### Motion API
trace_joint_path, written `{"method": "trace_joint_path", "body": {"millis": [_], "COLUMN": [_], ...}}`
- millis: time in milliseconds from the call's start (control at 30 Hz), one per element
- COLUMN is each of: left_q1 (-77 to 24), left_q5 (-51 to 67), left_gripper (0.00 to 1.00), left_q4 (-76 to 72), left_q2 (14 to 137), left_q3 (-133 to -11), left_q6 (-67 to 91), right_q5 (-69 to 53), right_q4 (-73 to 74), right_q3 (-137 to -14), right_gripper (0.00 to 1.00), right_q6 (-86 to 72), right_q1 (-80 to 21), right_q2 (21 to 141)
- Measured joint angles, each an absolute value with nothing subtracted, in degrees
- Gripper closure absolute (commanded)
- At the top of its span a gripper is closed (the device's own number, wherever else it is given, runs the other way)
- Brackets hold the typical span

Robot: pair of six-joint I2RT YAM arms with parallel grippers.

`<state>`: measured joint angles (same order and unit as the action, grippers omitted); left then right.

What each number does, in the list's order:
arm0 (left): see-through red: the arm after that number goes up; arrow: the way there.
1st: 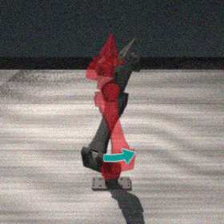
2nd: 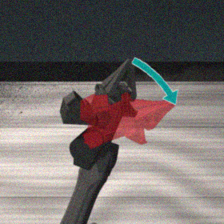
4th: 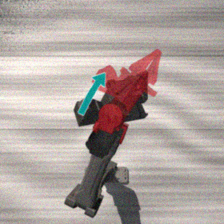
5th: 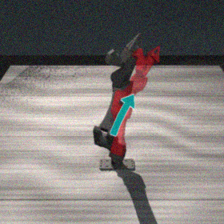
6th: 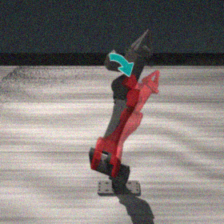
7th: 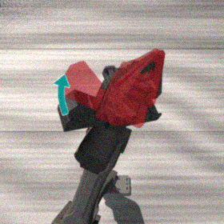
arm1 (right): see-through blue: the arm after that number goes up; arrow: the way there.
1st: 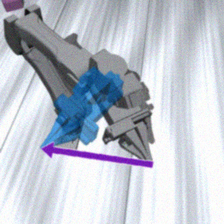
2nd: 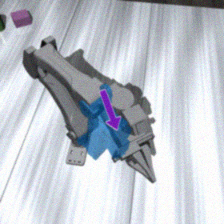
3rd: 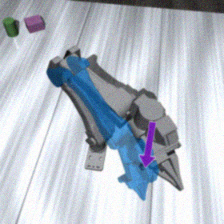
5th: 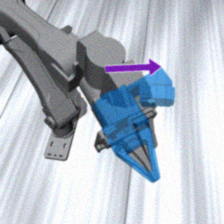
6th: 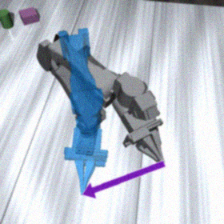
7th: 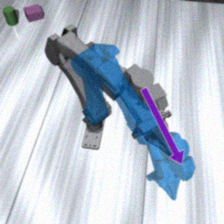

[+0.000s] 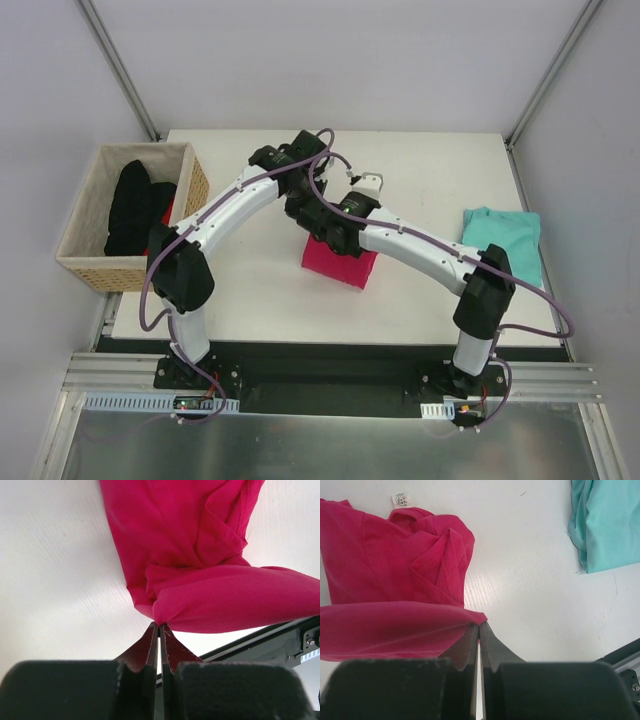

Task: Fold and stack the t-shirts

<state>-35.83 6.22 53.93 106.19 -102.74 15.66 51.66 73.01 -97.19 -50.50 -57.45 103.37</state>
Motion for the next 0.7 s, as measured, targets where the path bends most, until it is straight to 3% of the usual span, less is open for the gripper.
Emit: {"method": "trace_joint_path", "body": {"millis": [700], "left_q1": [-32.99], "left_q5": [10.17], "left_gripper": [1.00], "left_q4": [53.84], "left_q2": [115.02], "left_q3": [-109.80], "left_q6": [13.41], "right_q5": [51.53], "right_q4": [70.61], "right_q3": [-99.11], "right_gripper": [0.99], "right_q6": [-46.37], "right_q1": [-52.71], "right_q2": [108.62]}}
